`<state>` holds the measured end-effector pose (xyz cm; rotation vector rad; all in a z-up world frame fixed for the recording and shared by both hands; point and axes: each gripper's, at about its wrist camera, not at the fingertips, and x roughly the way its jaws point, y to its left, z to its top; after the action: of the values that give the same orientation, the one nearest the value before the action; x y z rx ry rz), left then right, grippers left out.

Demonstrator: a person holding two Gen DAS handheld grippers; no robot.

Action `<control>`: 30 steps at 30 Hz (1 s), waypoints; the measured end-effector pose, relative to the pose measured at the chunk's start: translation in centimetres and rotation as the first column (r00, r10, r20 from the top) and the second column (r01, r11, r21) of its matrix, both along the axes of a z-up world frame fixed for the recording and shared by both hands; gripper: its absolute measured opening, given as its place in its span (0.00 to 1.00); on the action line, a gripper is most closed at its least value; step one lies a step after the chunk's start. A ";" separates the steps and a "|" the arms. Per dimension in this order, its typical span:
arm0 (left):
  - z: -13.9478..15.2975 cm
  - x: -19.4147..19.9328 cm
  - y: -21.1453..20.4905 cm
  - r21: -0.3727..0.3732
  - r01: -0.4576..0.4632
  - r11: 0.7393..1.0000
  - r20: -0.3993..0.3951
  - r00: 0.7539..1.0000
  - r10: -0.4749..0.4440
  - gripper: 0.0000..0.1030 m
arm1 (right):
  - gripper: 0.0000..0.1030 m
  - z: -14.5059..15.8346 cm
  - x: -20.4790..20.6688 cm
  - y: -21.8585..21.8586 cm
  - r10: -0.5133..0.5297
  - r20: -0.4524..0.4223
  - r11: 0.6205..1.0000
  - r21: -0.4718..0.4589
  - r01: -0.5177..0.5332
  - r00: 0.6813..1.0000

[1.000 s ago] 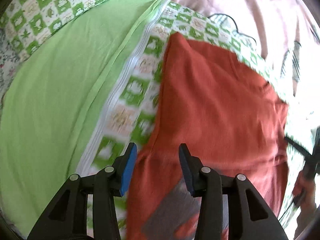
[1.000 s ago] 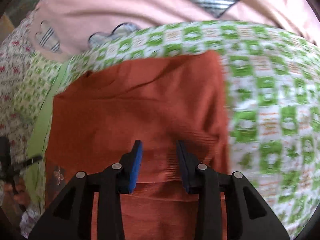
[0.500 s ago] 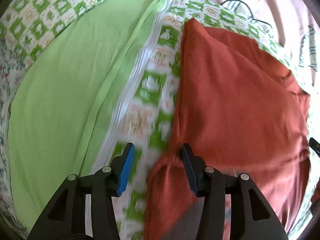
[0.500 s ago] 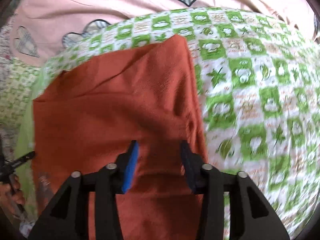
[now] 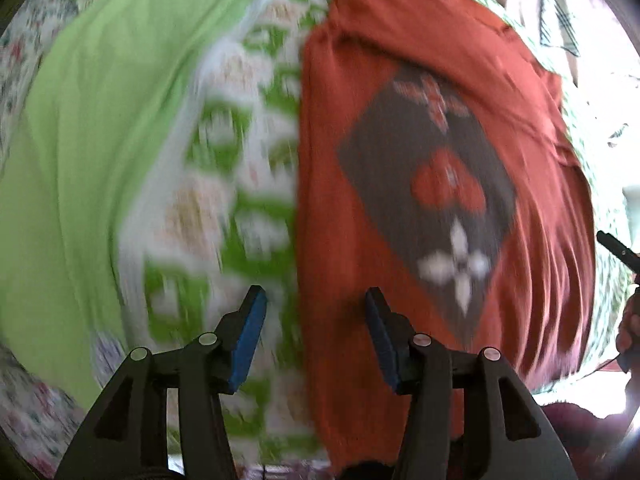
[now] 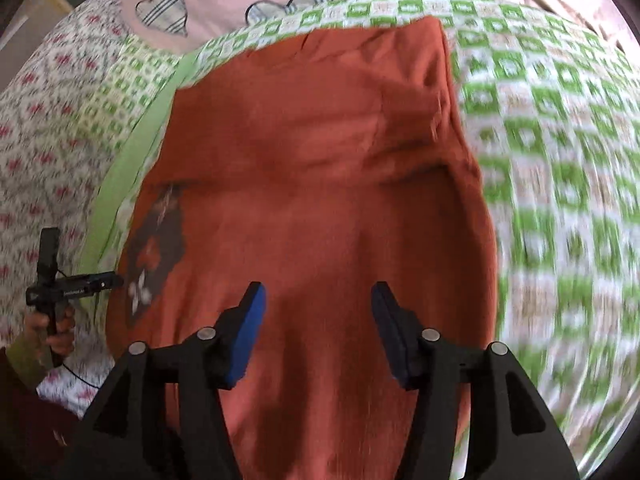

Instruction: Fold small clothes

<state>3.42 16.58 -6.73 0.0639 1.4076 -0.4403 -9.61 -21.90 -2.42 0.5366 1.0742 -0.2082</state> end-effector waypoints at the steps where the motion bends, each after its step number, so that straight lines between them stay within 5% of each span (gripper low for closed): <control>1: -0.1 -1.1 0.2 -0.015 -0.001 1.000 0.000 1.000 0.001 0.50 | 0.55 -0.2 -0.9 0.2 -0.006 -0.008 1.000 0.008 0.006 1.000; 6: -0.1 -5.2 0.7 -0.072 0.011 0.997 -0.006 1.000 -0.011 0.48 | 0.55 -1.0 -6.8 0.4 -0.071 -0.043 0.997 0.021 0.072 0.997; 10: 0.1 -6.4 1.5 -0.082 0.045 0.996 0.004 0.999 -0.045 0.35 | 0.55 -1.9 -11.2 -0.1 -0.155 -0.077 0.987 0.040 0.159 0.985; 16: -0.6 -5.0 0.2 -0.090 0.069 0.994 -0.008 0.998 -0.070 0.33 | 0.57 -3.6 -12.1 1.3 -0.149 -0.054 0.980 0.127 0.155 0.987; 19: -0.7 -5.1 -0.9 -0.108 0.106 0.988 -0.023 0.994 -0.109 0.06 | 0.57 -3.6 -11.2 2.4 -0.113 -0.052 0.991 0.069 0.116 0.992; 21: -0.5 -5.4 -1.7 -0.105 0.129 0.986 -0.014 0.991 -0.131 0.06 | 0.45 -3.5 -11.0 2.8 -0.083 -0.063 0.994 0.070 0.088 0.994; 22: -0.5 -5.7 -2.1 -0.100 0.139 0.985 -0.008 0.990 -0.141 0.05 | 0.21 -3.6 -10.9 2.8 -0.069 -0.076 0.994 0.085 0.075 0.995; 23: -0.3 -5.9 -2.3 -0.097 0.148 0.984 -0.003 0.989 -0.149 0.05 | 0.11 -3.9 -10.9 2.8 -0.054 -0.096 0.992 0.107 0.064 0.994; 30: 1.5 -6.0 -1.6 -0.142 0.111 0.984 0.008 0.994 -0.111 0.04 | 0.07 -1.5 -9.3 3.5 -0.016 -0.005 0.988 0.155 0.016 1.000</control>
<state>-2.55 14.97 -5.27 0.0259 1.3726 -0.6321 -18.88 -18.45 -3.94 0.6847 1.0957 -0.1402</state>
